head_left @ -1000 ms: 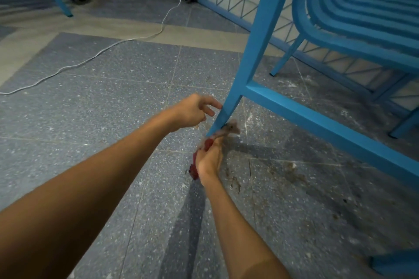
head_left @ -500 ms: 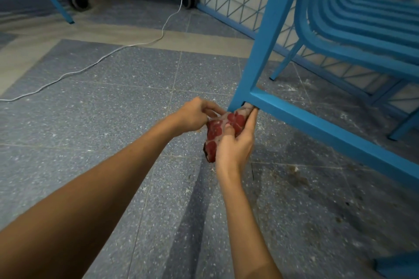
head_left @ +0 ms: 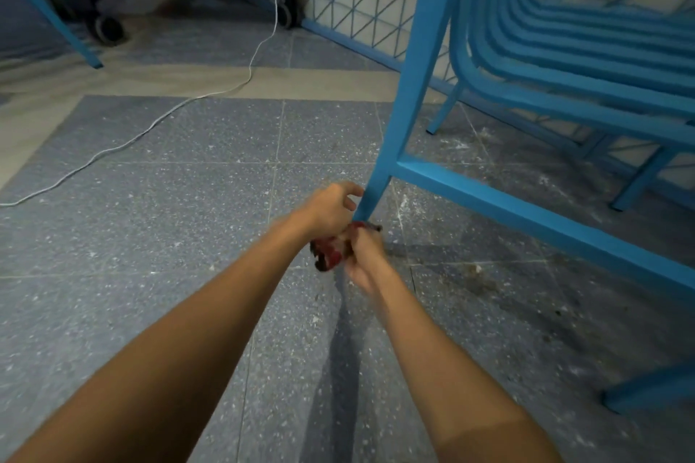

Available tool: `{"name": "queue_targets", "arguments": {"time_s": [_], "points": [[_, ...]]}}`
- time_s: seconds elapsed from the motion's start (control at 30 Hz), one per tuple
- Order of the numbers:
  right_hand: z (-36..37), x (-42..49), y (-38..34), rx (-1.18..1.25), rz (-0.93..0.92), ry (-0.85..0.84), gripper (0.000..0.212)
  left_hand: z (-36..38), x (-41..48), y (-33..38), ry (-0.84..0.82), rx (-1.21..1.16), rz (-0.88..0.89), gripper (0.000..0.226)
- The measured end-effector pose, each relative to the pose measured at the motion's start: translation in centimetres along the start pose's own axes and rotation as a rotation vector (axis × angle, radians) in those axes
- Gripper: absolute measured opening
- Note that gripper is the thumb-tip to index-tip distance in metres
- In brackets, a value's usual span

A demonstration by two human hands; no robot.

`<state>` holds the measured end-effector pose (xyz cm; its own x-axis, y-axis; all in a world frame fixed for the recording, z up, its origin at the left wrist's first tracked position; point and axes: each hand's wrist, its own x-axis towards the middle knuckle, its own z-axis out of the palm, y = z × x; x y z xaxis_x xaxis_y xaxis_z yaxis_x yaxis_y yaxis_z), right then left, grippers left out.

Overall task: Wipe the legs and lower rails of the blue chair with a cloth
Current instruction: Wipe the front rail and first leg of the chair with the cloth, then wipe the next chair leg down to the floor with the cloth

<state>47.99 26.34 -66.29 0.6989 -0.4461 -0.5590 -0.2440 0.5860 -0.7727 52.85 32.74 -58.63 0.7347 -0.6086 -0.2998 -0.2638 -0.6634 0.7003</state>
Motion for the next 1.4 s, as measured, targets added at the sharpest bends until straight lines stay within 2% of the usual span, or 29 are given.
{"name": "queue_targets", "arguments": {"time_s": [0.07,0.17,0.27,0.37,0.47,0.53,0.6,0.7,0.77,0.83,0.93,1.0,1.07,1.13,1.2,1.23,1.3,1.4], "points": [[0.3,-1.6,-1.9,0.135,-0.026,0.008,0.017,0.2,-0.7,0.7,-0.006,0.025,-0.007,0.049],[-0.3,-3.5,-3.9,0.21,-0.027,0.037,0.026,-0.1,-1.4,2.3,0.061,0.013,-0.009,0.045],[-1.7,-5.4,-5.1,0.218,-0.025,0.047,0.034,0.1,-2.1,3.9,0.145,-0.019,-0.027,0.039],[-3.7,-7.1,-6.0,0.112,-0.078,0.067,0.037,2.1,-3.3,5.2,0.172,-0.042,-0.021,0.029],[-8.3,-9.2,-7.4,-0.103,-0.1,0.143,0.029,5.3,-4.5,7.5,-0.016,-0.032,0.029,0.03],[-12.2,-11.0,-8.5,-0.242,-0.051,0.159,0.02,7.5,-5.1,9.7,-0.219,0.054,0.045,0.032],[-15.9,-13.2,-10.0,-0.333,0.021,0.142,0.022,9.5,-6.1,12.8,-0.372,0.083,0.022,0.034],[-20.0,-15.4,-12.2,-0.354,0.109,0.047,0.037,12.1,-7.2,16.5,-0.518,-0.237,-0.153,0.047],[-22.2,-17.2,-13.5,-0.395,0.135,0.032,0.037,14.7,-7.8,18.3,-0.555,-0.445,-0.261,0.05],[-24.9,-18.9,-14.7,-0.419,0.158,0.011,0.03,17.7,-8.0,19.5,-0.598,-0.617,-0.364,0.044],[-30.1,-20.9,-15.7,-0.487,0.22,-0.08,0.037,22.6,-8.2,19.2,-0.732,-0.91,-0.389,0.032],[-33.4,-21.8,-16.6,-0.557,0.211,-0.055,0.033,24.4,-8.1,19.1,-0.65,-1.027,-0.423,0.029],[-36.4,-22.3,-17.5,-0.74,0.16,0.084,0.022,26.2,-6.9,18.9,-0.426,-1.064,-0.434,0.017],[-39.1,-22.1,-17.8,-0.903,0.034,0.281,0.018,27.0,-5.7,19.1,-0.191,-1.06,-0.378,0.02],[-41.6,-21.5,-18.0,-0.99,-0.183,0.436,0.028,27.7,-5.6,20.5,-0.024,-0.99,-0.245,0.009],[-41.9,-21.2,-18.1,-1.013,-0.302,0.441,0.035,27.7,-6.0,21.2,0.01,-0.933,-0.179,0.011],[-42.2,-20.8,-17.9,-1.031,-0.473,0.349,0.041,28.9,-7.5,23.7,-0.025,-0.879,-0.063,0.014],[-41.4,-20.4,-17.0,-0.96,-0.641,0.252,0.035,32.2,-9.5,25.8,-0.081,-0.86,0.122,0.029]]}}
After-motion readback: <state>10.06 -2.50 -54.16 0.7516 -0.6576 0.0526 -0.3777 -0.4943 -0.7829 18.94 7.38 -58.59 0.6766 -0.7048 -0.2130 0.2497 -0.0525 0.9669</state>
